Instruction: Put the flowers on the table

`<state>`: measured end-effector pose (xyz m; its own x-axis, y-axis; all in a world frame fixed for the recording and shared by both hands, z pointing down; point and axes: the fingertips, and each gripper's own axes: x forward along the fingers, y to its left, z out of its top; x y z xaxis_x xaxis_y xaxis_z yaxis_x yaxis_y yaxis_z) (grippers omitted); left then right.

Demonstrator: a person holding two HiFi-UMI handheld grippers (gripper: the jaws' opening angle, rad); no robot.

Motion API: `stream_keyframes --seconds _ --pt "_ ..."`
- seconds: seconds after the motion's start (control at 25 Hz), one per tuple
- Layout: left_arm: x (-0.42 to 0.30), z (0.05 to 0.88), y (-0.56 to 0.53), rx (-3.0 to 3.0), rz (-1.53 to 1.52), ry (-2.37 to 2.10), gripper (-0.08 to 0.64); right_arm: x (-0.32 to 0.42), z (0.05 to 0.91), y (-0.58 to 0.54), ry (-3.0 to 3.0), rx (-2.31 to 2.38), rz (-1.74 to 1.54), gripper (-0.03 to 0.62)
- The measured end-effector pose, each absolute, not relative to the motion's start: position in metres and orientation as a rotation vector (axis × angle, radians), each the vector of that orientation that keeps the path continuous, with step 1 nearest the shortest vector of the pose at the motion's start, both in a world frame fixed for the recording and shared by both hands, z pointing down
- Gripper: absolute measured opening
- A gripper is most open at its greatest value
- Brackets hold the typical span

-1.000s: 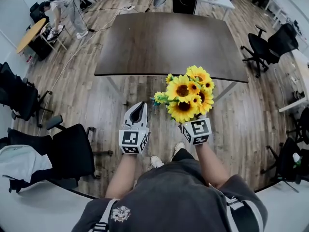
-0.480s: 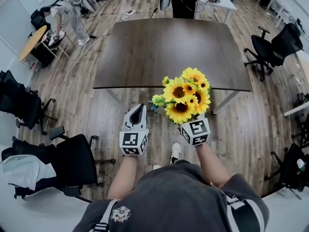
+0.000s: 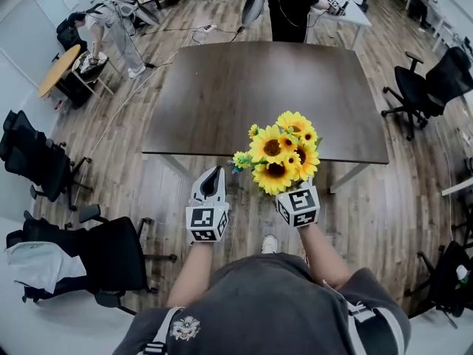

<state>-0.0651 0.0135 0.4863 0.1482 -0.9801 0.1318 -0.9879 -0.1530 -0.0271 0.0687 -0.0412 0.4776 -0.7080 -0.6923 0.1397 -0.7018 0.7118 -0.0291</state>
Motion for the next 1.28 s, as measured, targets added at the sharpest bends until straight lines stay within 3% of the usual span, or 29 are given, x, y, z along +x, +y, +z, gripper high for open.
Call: stream_keyframes --seconds 0.76,1.28 --pt "-0.063 0.510 -0.054 2.300 0.233 -1.963 0.008 0.076 0.501 -0.106 -2.766 1.140 0.174 0.551" --pt "-0.135 0.505 -0.149 2.404 0.264 -1.867 0.009 0.016 0.500 -0.184 -2.674 1.250 0.172 0.551"
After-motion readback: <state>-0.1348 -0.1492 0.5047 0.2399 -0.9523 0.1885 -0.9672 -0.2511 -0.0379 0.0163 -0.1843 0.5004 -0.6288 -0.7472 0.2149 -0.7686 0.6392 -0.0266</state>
